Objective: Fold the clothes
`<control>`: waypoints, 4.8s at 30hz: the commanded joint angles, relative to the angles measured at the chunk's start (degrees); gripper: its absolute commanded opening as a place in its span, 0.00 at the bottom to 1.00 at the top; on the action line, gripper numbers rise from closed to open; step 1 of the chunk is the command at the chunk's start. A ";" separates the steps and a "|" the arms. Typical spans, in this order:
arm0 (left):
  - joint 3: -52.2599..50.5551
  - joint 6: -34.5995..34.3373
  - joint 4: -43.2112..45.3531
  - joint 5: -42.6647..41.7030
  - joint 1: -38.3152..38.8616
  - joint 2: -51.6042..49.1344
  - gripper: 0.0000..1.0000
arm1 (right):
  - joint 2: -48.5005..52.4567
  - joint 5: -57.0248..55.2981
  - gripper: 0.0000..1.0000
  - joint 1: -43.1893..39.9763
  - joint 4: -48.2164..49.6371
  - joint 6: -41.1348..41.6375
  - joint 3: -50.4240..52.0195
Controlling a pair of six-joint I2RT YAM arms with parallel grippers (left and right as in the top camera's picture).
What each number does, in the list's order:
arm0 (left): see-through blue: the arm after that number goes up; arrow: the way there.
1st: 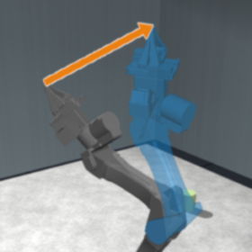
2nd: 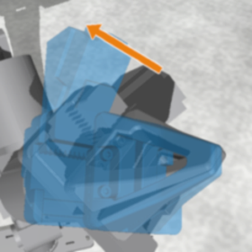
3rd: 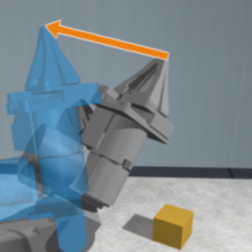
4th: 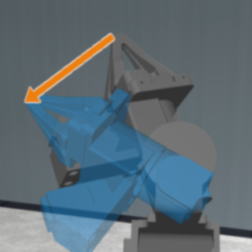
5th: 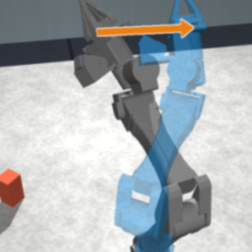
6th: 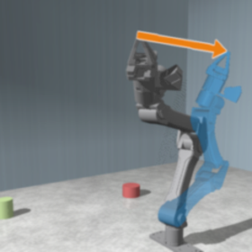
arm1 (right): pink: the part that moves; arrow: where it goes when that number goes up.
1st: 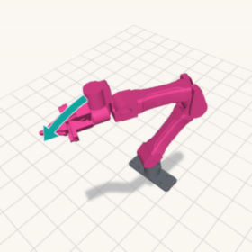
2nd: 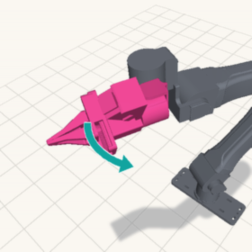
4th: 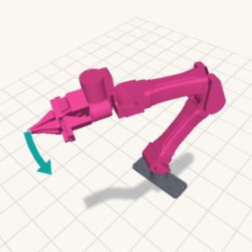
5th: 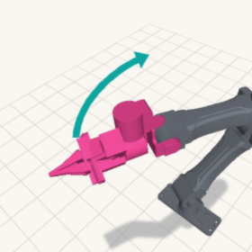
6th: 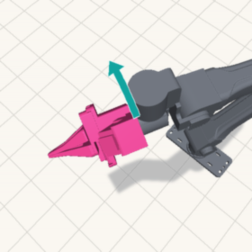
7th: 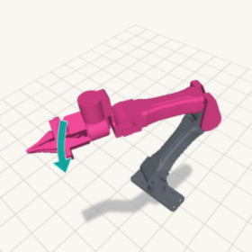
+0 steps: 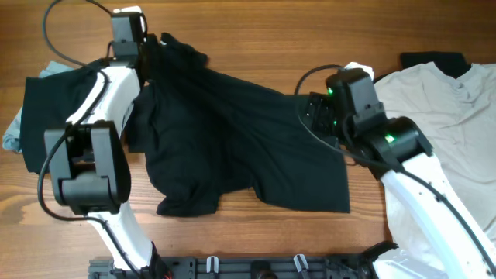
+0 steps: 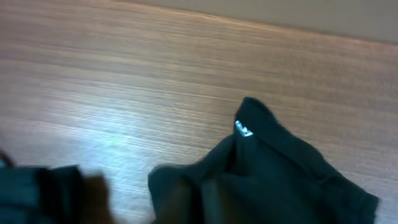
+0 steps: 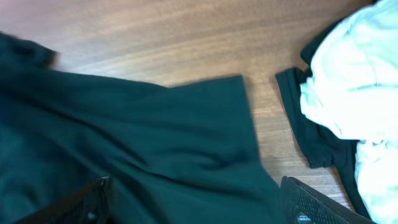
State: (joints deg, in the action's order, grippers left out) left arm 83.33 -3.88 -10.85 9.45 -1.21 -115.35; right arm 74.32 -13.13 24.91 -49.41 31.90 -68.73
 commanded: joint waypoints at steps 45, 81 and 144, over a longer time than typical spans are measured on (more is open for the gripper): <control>1.86 -1.09 -50.71 -18.16 -0.87 30.12 0.78 | 41.62 15.89 0.05 -33.79 9.20 -4.68 -7.61; 1.86 -1.09 -53.00 -16.41 -0.90 30.12 0.86 | 27.96 29.31 0.52 -38.58 1.92 -15.39 13.97; -35.30 -11.54 10.19 -18.05 -2.03 7.80 0.04 | 12.09 42.56 0.53 -38.71 0.81 -19.67 3.72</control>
State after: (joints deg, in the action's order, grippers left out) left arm 47.94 -17.76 -0.82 -11.90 -3.27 -103.53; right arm 86.98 28.32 -13.80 -48.71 13.32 -63.81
